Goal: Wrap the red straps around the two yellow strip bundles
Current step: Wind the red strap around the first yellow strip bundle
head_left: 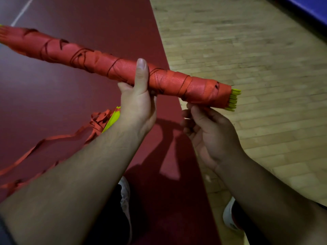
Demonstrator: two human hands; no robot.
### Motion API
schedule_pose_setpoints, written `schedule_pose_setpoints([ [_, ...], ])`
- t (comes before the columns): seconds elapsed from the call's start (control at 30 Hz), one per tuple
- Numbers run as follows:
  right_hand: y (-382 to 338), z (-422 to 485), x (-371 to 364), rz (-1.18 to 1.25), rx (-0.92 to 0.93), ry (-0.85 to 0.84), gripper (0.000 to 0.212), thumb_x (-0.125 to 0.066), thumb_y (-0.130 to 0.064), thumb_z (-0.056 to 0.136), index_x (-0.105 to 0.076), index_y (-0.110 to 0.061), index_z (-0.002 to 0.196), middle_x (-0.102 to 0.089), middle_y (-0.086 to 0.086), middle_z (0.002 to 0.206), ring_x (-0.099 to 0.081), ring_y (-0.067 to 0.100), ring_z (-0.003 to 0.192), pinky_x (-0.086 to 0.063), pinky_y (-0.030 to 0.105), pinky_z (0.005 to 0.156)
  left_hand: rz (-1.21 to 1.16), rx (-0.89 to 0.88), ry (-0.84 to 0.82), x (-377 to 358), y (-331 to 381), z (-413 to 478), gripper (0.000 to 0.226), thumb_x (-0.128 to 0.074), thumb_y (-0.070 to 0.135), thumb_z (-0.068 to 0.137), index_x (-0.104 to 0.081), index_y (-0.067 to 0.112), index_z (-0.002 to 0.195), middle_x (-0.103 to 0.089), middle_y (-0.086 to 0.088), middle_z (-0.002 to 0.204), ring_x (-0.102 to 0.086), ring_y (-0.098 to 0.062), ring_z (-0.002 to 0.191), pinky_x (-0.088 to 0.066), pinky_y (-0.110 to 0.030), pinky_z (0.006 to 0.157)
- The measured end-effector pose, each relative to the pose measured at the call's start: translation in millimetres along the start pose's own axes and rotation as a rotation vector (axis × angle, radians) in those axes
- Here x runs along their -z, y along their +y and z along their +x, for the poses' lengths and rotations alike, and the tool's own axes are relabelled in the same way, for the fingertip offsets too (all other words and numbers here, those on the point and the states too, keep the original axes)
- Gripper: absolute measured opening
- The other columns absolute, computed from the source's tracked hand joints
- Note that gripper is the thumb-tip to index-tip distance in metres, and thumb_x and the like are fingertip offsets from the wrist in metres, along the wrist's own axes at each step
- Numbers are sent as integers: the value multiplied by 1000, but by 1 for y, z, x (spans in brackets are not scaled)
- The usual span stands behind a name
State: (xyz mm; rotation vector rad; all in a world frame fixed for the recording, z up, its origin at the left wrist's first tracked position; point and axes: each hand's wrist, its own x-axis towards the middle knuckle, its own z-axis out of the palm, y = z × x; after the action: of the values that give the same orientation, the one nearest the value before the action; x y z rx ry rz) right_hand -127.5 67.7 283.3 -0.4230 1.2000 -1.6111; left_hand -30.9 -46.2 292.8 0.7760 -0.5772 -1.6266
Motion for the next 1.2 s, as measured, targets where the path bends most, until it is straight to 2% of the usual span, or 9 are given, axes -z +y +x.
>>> schedule_pose_setpoints([
  [0.1,-3,10,10,-322,157,113,14,-66,-20,95,-71,-13,85,-71,6,73,-63,13,57,-48,29,59,5,-5,4,-2,-2,-3,39,-62,26,96,-38,16,124,-56,-19,138,-61,-30,122,-51,-47,101],
  [0.2,-2,16,20,-590,292,254,47,-76,-49,80,-66,-5,69,-60,20,61,-50,21,53,-43,43,59,14,5,23,-1,-2,-3,45,-62,26,96,-36,14,131,-58,-18,137,-63,-28,120,-53,-44,99],
  [0.27,0,19,23,-648,310,341,54,-79,-55,73,-57,-7,64,-48,8,54,-42,17,54,-38,41,60,31,10,44,-1,-2,-3,44,-63,26,96,-37,16,131,-61,-15,132,-65,-24,116,-55,-40,97],
  [0.33,4,22,24,-690,257,443,52,-82,-59,66,-55,-16,77,-49,-8,66,-47,12,61,-40,34,65,80,10,66,1,-5,-2,39,-64,25,95,-40,20,124,-65,-7,121,-69,-16,107,-57,-33,92],
  [0.47,7,28,38,-806,233,530,100,-82,-67,45,-44,-17,122,-52,3,119,-57,22,108,-51,42,88,187,2,141,10,-9,4,51,-75,29,88,-38,23,122,-65,-2,117,-70,-13,103,-56,-36,94],
  [0.6,3,25,44,-1139,307,262,109,-88,-56,57,-33,-29,147,-46,-1,142,-48,16,127,-46,40,102,344,-6,209,27,-11,11,60,-84,37,75,-41,26,117,-64,-5,120,-70,-19,104,-55,-47,94],
  [0.87,4,33,58,-1190,73,-232,51,-78,-45,81,-63,-30,127,-64,-18,101,-62,0,89,-51,22,75,507,39,124,46,-30,5,51,-83,31,76,-47,23,111,-64,-4,108,-69,-21,100,-56,-48,93],
  [1.07,7,35,68,-937,-97,-340,59,-79,-61,63,-65,-37,115,-74,-2,103,-73,17,94,-58,49,91,242,283,-196,49,-18,12,37,-71,15,87,-48,17,117,-62,-4,100,-66,-17,87,-56,-38,82],
  [1.2,8,33,70,-903,-167,-431,50,-82,-49,63,-69,-30,108,-76,4,100,-73,26,95,-56,52,92,96,382,-305,46,-15,7,28,-65,1,83,-53,12,107,-65,-8,92,-64,-24,89,-59,-36,72],
])
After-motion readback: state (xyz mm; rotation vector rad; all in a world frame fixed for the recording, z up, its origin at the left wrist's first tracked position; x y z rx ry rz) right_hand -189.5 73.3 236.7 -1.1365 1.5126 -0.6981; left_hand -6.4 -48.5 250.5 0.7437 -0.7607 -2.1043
